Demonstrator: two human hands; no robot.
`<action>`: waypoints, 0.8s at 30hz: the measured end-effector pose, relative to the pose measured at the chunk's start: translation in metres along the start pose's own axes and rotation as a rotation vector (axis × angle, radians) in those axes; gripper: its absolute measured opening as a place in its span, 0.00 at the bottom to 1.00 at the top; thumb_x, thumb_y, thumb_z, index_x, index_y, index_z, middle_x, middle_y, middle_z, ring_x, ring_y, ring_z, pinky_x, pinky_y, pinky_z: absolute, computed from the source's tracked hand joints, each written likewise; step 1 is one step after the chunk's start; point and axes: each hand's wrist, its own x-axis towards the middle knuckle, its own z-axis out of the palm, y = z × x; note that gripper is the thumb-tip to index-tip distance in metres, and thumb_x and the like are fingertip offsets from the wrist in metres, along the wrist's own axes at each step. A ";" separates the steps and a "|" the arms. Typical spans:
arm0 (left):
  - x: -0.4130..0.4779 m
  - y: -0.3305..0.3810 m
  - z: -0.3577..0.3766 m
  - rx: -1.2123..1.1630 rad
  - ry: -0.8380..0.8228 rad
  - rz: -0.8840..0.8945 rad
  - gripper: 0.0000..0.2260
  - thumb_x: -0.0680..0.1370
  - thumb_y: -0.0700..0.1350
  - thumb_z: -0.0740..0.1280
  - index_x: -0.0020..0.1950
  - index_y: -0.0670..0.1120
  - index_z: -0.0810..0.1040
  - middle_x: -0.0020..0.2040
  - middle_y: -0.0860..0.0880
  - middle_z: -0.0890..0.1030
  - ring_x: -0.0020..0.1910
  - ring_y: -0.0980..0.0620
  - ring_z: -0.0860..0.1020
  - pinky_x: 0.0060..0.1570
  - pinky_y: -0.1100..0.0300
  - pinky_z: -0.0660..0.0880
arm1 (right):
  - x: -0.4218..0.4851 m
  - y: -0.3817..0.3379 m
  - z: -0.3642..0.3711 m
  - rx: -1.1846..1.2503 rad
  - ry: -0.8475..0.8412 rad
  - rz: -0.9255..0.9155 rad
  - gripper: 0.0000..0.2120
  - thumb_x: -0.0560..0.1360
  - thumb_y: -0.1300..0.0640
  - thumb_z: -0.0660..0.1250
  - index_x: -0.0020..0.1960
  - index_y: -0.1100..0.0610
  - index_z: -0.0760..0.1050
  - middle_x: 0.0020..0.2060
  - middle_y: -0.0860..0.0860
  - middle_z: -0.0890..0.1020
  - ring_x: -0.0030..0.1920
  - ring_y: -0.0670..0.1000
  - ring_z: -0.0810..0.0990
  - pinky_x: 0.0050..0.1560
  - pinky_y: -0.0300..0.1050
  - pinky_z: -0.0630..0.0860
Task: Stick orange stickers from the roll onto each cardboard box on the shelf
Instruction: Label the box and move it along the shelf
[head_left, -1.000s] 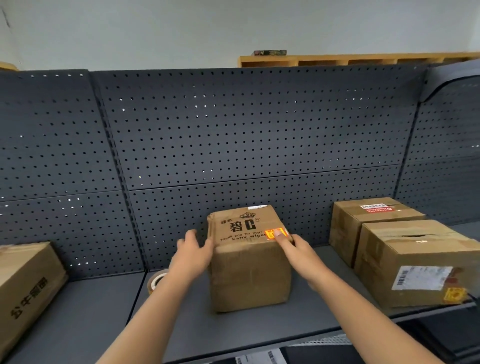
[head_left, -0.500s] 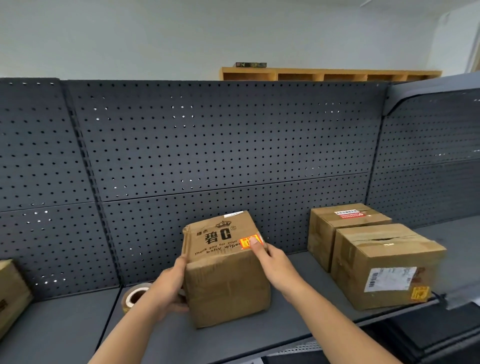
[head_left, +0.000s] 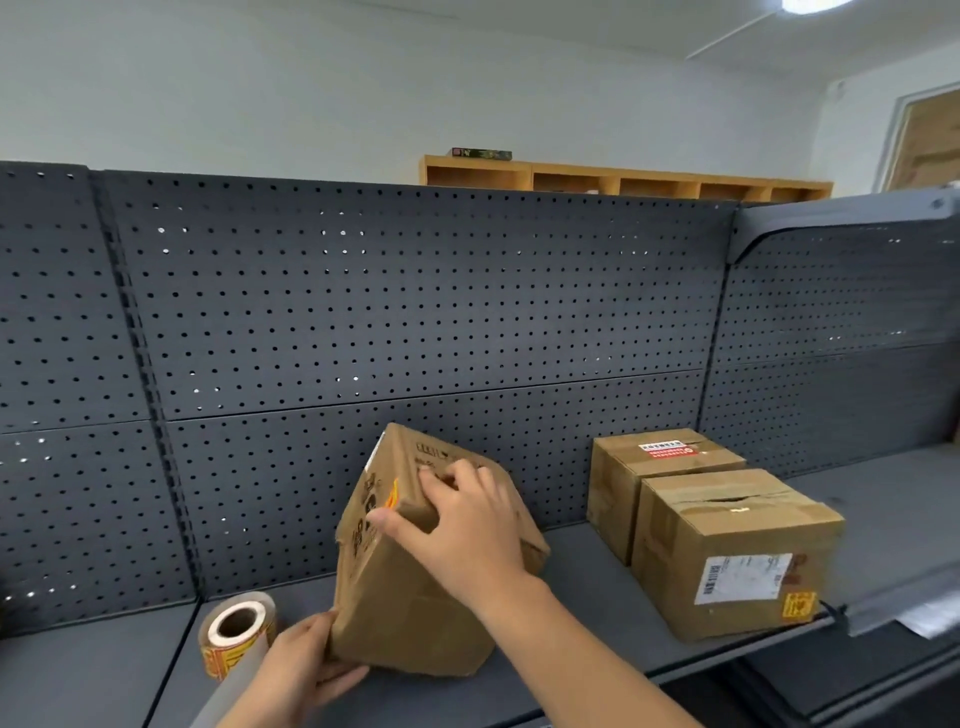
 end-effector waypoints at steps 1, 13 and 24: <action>0.003 -0.005 -0.005 0.059 0.023 0.049 0.07 0.85 0.39 0.62 0.59 0.38 0.78 0.51 0.39 0.82 0.46 0.39 0.82 0.34 0.50 0.84 | 0.000 -0.008 0.004 -0.032 -0.006 -0.036 0.46 0.73 0.19 0.48 0.76 0.49 0.72 0.68 0.50 0.73 0.69 0.55 0.67 0.72 0.56 0.65; 0.006 -0.026 -0.012 0.238 -0.003 0.192 0.11 0.85 0.35 0.59 0.57 0.40 0.81 0.48 0.37 0.86 0.51 0.36 0.84 0.56 0.40 0.81 | -0.014 -0.042 0.060 -0.191 0.001 -0.180 0.41 0.75 0.22 0.51 0.68 0.54 0.77 0.62 0.54 0.77 0.61 0.58 0.72 0.62 0.57 0.71; -0.061 0.065 0.018 0.230 0.098 0.636 0.11 0.86 0.50 0.59 0.68 0.53 0.74 0.63 0.55 0.78 0.61 0.54 0.76 0.59 0.55 0.72 | -0.021 0.040 0.025 0.306 0.253 0.180 0.23 0.84 0.39 0.56 0.71 0.51 0.73 0.65 0.44 0.75 0.68 0.47 0.70 0.72 0.50 0.68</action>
